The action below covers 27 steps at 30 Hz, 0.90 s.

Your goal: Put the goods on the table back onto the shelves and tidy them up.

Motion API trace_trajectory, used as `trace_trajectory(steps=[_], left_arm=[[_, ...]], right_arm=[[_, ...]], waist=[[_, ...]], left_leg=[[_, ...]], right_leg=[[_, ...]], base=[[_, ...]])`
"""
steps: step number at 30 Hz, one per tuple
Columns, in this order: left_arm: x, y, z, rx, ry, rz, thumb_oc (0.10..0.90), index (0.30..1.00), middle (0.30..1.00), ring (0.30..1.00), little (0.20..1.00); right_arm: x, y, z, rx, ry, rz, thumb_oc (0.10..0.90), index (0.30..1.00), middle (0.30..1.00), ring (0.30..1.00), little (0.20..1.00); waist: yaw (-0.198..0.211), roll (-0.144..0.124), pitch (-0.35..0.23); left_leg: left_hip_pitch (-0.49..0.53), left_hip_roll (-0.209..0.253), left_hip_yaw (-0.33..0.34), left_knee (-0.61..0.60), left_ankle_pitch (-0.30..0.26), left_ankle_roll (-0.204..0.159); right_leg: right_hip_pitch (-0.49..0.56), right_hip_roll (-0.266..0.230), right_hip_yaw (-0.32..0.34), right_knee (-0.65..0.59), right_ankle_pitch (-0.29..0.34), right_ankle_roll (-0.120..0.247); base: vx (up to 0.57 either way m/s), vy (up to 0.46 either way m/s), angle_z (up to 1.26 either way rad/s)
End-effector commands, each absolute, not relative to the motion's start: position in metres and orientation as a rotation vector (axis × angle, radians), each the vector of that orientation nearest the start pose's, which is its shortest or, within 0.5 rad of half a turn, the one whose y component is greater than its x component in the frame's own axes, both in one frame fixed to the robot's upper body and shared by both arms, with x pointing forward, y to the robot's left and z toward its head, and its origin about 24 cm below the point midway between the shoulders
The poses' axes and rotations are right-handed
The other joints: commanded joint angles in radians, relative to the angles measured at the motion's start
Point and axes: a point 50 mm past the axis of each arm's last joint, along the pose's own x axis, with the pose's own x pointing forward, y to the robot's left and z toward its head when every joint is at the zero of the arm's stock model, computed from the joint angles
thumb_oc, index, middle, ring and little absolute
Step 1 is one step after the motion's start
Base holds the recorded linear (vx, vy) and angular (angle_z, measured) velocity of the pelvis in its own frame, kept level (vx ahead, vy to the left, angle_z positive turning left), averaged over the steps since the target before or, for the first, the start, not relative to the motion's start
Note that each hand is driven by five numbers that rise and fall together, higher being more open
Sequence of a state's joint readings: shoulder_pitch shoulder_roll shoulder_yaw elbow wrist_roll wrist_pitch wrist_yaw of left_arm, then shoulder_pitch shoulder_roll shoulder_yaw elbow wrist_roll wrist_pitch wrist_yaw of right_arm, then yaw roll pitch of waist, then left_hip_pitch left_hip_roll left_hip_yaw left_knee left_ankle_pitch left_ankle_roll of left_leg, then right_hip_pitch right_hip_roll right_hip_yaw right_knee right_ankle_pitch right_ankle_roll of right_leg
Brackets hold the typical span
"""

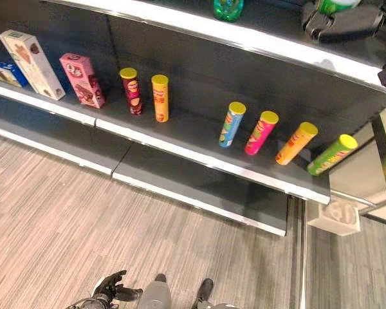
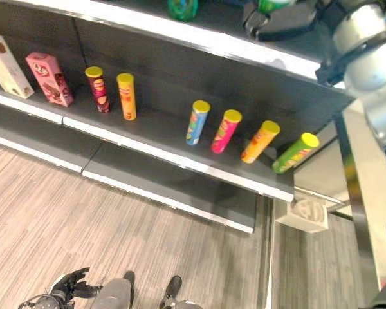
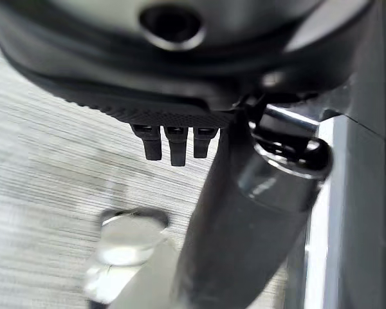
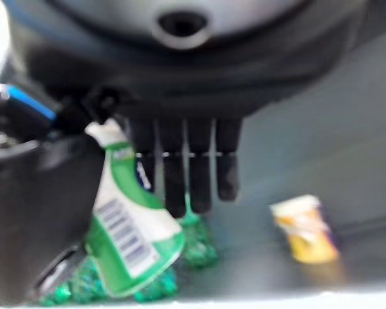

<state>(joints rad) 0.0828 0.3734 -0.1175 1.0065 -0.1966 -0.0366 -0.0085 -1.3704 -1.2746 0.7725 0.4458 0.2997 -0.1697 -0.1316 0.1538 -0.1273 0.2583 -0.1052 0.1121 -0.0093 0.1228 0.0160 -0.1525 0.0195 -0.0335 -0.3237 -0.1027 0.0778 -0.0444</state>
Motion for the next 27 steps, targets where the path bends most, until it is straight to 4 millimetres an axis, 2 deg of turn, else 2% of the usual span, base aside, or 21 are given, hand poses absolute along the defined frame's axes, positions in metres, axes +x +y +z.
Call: trace_trajectory(steps=[1, 2, 3, 4, 7, 14, 18, 27], left_arm=[[0.111, 0.288, -0.126, 0.286, 0.987, 0.167, 0.800, 0.900, 0.900, 0.900, 0.900], [0.112, 0.289, -0.126, 0.288, 0.984, 0.167, 0.800, 0.900, 0.900, 0.900, 0.900], [0.111, 0.288, -0.126, 0.282, 0.984, 0.169, 0.800, 0.900, 0.900, 0.900, 0.900], [0.109, 0.284, -0.128, 0.278, 0.991, 0.156, 0.800, 0.900, 0.900, 0.900, 0.900], [0.109, 0.279, -0.129, 0.291, 0.990, 0.128, 0.800, 0.900, 0.900, 0.900, 0.900], [0.109, 0.283, -0.128, 0.324, 0.992, 0.120, 0.800, 0.900, 0.900, 0.900, 0.900], [0.109, 0.284, -0.127, 0.328, 0.988, 0.124, 0.800, 0.900, 0.900, 0.900, 0.900], [0.107, 0.276, -0.131, 0.323, 0.997, 0.095, 0.800, 0.900, 0.900, 0.900, 0.900]], right_arm=[[0.290, -0.275, 0.444, -0.996, -0.879, -0.376, 0.400, 0.300, 0.300, 0.300, 0.300], [0.288, -0.279, 0.446, -0.991, -0.881, -0.402, 0.400, 0.300, 0.300, 0.300, 0.300], [0.289, -0.281, 0.445, -0.990, -0.873, -0.406, 0.400, 0.300, 0.300, 0.300, 0.300], [0.288, -0.282, 0.443, -0.986, -0.874, -0.409, 0.400, 0.300, 0.300, 0.300, 0.300], [0.287, -0.281, 0.438, -0.964, -0.888, -0.399, 0.400, 0.300, 0.300, 0.300, 0.300], [0.290, -0.281, 0.431, -0.939, -0.886, -0.392, 0.400, 0.300, 0.300, 0.300, 0.300], [0.292, -0.285, 0.426, -0.932, -0.862, -0.399, 0.400, 0.300, 0.300, 0.300, 0.300], [0.303, -0.297, 0.416, -0.932, -0.765, -0.426, 0.400, 0.300, 0.300, 0.300, 0.300]], waist=[[0.024, 0.004, -0.088], [0.029, 0.009, -0.090], [0.030, 0.016, -0.100], [0.023, 0.032, -0.112], [0.012, 0.047, -0.142], [0.013, 0.035, -0.157], [-0.004, 0.030, -0.162], [-0.017, 0.026, -0.156]], left_leg=[[-0.066, 0.045, -0.023, -0.180, 0.115, 0.001], [-0.078, 0.046, -0.024, -0.195, 0.125, -0.003], [-0.073, 0.045, -0.029, -0.210, 0.109, -0.005], [-0.060, 0.046, -0.032, -0.210, 0.124, -0.008], [-0.012, 0.028, -0.016, -0.210, 0.117, -0.008], [0.063, -0.016, 0.038, -0.210, 0.066, 0.030], [0.076, -0.033, 0.071, -0.210, 0.042, 0.047], [0.087, -0.035, 0.084, -0.210, 0.029, 0.052]], right_leg=[[0.097, -0.023, 0.020, 0.015, -0.142, 0.161], [0.105, -0.021, 0.027, 0.015, -0.154, 0.161], [0.109, -0.019, 0.035, 0.015, -0.155, 0.166], [0.116, -0.016, 0.038, 0.015, -0.159, 0.169], [0.139, -0.048, 0.048, 0.015, -0.151, 0.178], [0.151, -0.110, 0.084, 0.015, -0.121, 0.211], [0.133, -0.136, 0.099, 0.015, -0.095, 0.233], [0.127, -0.142, 0.097, 0.015, -0.086, 0.241]], base=[[0.22, 0.113, 0.07], [0.16, 0.094, 0.20], [0.17, 0.123, 0.15], [0.17, 0.167, -0.08], [0.19, 0.214, -0.49], [0.09, 0.144, -0.30], [0.03, 0.092, -0.21], [0.03, 0.011, -0.13]])
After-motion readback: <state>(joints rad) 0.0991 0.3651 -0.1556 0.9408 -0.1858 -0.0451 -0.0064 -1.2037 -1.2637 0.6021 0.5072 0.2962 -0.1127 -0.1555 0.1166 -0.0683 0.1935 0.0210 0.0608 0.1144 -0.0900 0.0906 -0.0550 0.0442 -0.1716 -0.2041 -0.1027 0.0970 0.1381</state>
